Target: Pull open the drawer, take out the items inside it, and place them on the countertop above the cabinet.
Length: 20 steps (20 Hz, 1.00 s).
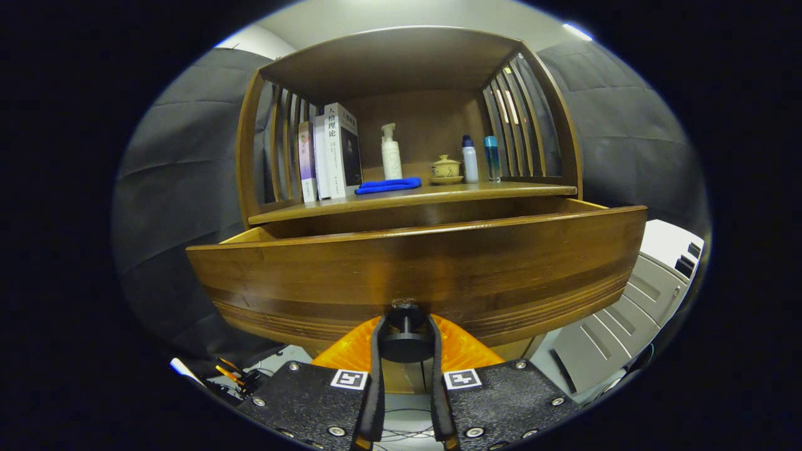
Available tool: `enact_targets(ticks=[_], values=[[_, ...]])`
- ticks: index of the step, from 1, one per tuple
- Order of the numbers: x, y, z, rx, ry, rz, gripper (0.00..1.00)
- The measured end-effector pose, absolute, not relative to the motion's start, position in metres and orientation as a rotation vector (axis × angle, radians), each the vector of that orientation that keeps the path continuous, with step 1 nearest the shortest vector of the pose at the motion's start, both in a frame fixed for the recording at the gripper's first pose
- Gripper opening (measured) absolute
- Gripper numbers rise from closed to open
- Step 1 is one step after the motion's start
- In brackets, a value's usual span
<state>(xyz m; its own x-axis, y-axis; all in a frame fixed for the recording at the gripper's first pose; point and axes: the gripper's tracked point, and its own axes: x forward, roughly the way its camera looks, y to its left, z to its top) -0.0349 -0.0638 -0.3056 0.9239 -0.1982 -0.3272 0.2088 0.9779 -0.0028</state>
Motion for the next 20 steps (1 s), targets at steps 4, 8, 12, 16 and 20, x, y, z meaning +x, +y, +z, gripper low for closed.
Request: enact_targets(ticks=[4, 8, 12, 16, 20], values=[[-0.057, -0.057, -0.306, 0.034, 0.347, -0.207, 0.30], [-0.084, -0.049, -0.308, 0.042, 0.364, -0.209, 0.31], [-0.096, -0.046, -0.309, 0.027, 0.376, -0.199, 0.31], [-0.107, -0.043, -0.310, 0.019, 0.375, -0.204, 0.31], [-0.109, -0.041, -0.308, 0.018, 0.359, -0.201, 0.31]])
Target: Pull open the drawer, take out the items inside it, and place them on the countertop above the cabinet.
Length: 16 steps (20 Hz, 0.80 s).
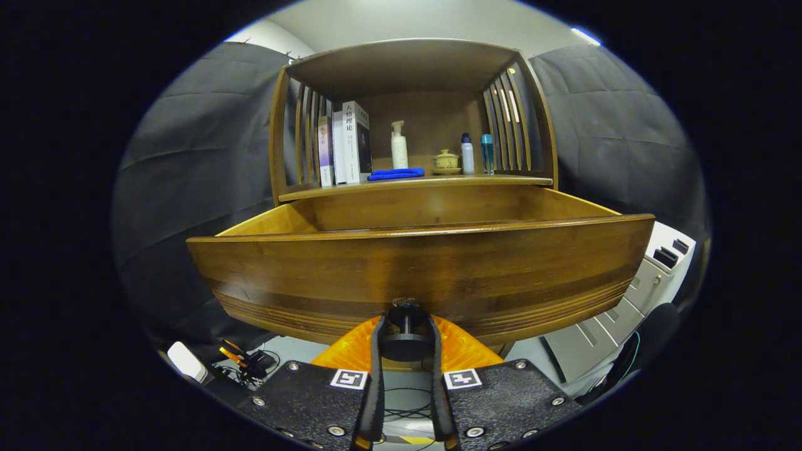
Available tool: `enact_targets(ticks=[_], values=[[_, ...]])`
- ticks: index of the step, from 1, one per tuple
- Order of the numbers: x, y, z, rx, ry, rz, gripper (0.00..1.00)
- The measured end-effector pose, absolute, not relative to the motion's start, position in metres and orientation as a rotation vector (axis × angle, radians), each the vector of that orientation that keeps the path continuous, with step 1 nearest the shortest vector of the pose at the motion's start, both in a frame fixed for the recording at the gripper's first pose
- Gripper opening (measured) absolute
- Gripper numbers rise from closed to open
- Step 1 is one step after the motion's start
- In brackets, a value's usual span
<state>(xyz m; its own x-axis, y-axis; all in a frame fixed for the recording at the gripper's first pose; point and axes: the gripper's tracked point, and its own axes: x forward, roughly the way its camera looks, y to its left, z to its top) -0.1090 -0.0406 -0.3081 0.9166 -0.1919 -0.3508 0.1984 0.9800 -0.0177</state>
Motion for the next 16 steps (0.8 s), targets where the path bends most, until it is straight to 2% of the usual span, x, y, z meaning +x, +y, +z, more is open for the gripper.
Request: enact_targets(ticks=[3, 9, 11, 16], values=[[-0.112, -0.042, -0.311, 0.051, 0.402, -0.219, 0.42], [-0.112, -0.042, -0.252, 0.165, 0.253, -0.195, 0.82], [-0.110, -0.059, -0.233, 0.145, 0.245, -0.238, 0.96], [-0.107, -0.091, -0.192, 0.102, 0.243, -0.357, 0.96]])
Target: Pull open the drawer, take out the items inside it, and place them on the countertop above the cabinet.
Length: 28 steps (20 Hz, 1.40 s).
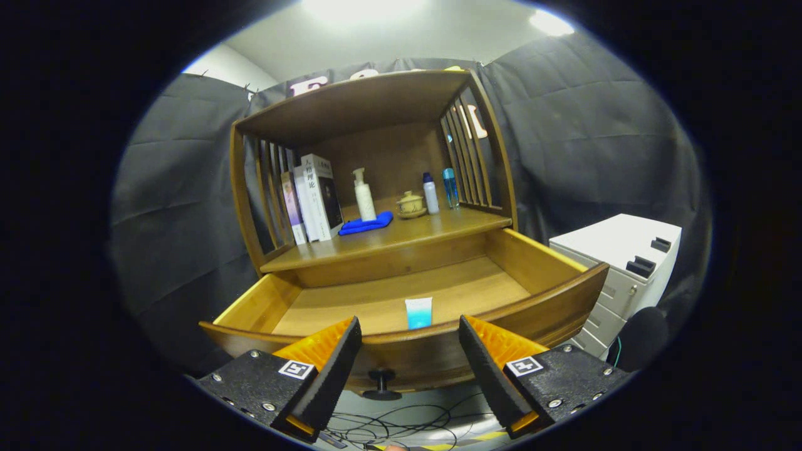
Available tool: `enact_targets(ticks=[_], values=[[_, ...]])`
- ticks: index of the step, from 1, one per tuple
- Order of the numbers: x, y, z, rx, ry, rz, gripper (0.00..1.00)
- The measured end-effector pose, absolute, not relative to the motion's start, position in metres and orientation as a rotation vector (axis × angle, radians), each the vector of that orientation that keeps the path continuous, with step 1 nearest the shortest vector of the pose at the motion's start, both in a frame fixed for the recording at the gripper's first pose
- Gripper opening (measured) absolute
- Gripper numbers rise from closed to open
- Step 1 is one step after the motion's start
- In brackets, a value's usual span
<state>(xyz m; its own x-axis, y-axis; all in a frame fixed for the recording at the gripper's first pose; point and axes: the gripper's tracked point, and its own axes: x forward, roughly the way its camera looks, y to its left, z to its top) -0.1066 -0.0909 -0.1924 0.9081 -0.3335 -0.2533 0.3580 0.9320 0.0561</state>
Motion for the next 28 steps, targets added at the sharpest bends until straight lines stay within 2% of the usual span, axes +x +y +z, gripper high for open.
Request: enact_targets(ticks=[5, 12, 19, 28], values=[[-0.088, -0.107, -0.162, 0.025, 0.235, -0.393, 0.96], [-0.040, -0.122, -0.169, 0.019, 0.390, -0.411, 0.96], [-0.021, -0.150, -0.205, 0.153, 0.580, -0.540, 0.96], [-0.007, -0.140, -0.265, 0.146, 0.866, -0.553, 0.96]])
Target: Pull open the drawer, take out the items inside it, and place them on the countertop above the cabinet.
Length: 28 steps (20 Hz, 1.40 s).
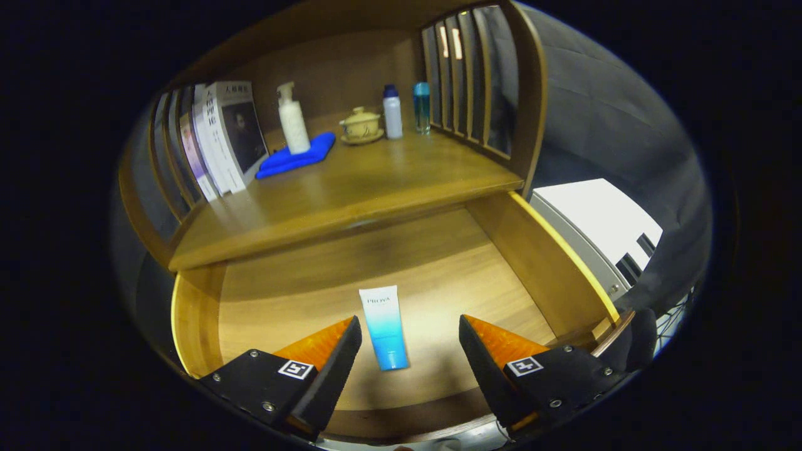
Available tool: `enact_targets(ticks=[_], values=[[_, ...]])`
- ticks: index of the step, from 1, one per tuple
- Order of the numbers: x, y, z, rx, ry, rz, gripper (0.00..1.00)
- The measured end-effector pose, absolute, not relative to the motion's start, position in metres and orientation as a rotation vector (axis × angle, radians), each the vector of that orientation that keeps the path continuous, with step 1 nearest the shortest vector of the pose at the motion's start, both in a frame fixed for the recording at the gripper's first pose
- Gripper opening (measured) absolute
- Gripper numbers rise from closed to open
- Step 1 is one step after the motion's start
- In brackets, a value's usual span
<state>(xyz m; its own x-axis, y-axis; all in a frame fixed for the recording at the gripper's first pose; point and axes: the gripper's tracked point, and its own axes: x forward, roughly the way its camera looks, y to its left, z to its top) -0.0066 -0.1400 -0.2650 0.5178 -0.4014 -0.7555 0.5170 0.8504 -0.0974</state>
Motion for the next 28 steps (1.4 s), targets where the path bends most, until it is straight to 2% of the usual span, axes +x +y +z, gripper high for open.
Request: enact_targets(ticks=[9, 14, 20, 22, 24, 25, 27, 28], values=[[-0.001, -0.118, -0.316, 0.080, 1.131, -0.526, 0.96], [0.009, -0.111, -0.321, 0.149, 1.167, -0.508, 0.96], [-0.001, -0.141, -0.343, 0.179, 1.287, -0.557, 0.88], [-0.001, -0.141, -0.347, 0.214, 1.289, -0.530, 0.85], [-0.002, -0.138, -0.343, 0.240, 1.279, -0.534, 0.81], [0.000, -0.138, -0.346, 0.234, 1.275, -0.524, 0.73], [0.003, -0.139, -0.349, 0.194, 1.269, -0.480, 0.50], [0.003, -0.138, -0.344, 0.189, 1.256, -0.479, 0.49]])
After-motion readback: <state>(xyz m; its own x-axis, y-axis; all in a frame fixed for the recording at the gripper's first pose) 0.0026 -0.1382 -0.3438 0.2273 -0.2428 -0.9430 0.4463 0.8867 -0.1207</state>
